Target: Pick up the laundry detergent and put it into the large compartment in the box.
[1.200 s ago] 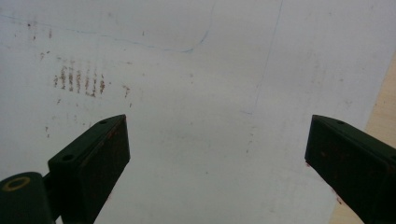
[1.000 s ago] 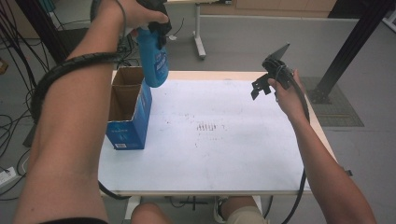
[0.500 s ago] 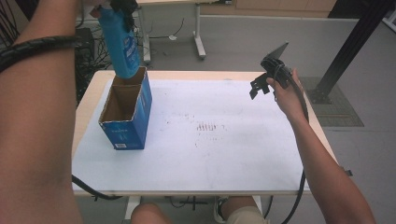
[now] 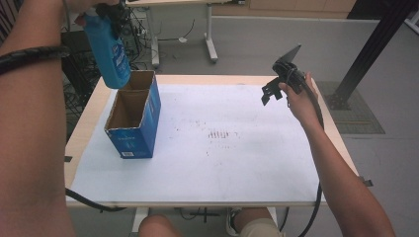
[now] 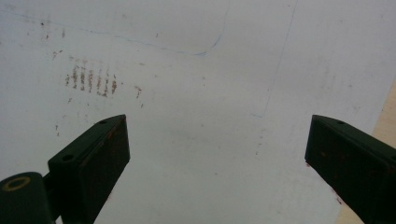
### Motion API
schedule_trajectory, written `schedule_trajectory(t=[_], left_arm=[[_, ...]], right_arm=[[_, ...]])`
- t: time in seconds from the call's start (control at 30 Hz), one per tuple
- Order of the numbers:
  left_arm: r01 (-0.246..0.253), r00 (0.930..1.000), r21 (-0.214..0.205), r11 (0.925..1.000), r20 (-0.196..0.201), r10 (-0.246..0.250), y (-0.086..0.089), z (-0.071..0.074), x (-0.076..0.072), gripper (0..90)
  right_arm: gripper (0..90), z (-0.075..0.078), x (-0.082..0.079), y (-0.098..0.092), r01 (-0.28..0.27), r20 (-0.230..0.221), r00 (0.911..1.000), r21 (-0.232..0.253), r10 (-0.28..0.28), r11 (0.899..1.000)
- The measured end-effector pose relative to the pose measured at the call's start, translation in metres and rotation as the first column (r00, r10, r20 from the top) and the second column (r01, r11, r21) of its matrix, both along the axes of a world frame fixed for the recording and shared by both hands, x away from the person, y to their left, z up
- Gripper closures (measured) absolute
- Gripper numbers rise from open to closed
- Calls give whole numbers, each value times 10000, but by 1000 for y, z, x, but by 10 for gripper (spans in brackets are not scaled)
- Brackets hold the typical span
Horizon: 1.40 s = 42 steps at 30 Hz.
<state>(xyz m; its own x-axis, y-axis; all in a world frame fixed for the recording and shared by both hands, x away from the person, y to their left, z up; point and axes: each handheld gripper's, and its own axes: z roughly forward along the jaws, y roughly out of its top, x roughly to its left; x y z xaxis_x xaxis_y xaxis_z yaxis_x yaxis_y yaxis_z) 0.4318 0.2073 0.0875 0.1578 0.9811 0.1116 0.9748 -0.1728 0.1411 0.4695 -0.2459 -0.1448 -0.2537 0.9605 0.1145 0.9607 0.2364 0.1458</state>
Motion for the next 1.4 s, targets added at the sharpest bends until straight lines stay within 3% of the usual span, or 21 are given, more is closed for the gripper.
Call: schedule_trajectory(t=[0.5,1.4], left_arm=[[-235,9991,196,9995,-352,242,5,-29,8,371],[-429,9965,124,9990,-707,437,15,-78,15,371]], right_arm=[[65,2,-2,-2,1,27,10000,15,-1,10000],[65,1,-1,-2,68,-1,10000,-26,-68,10000]])
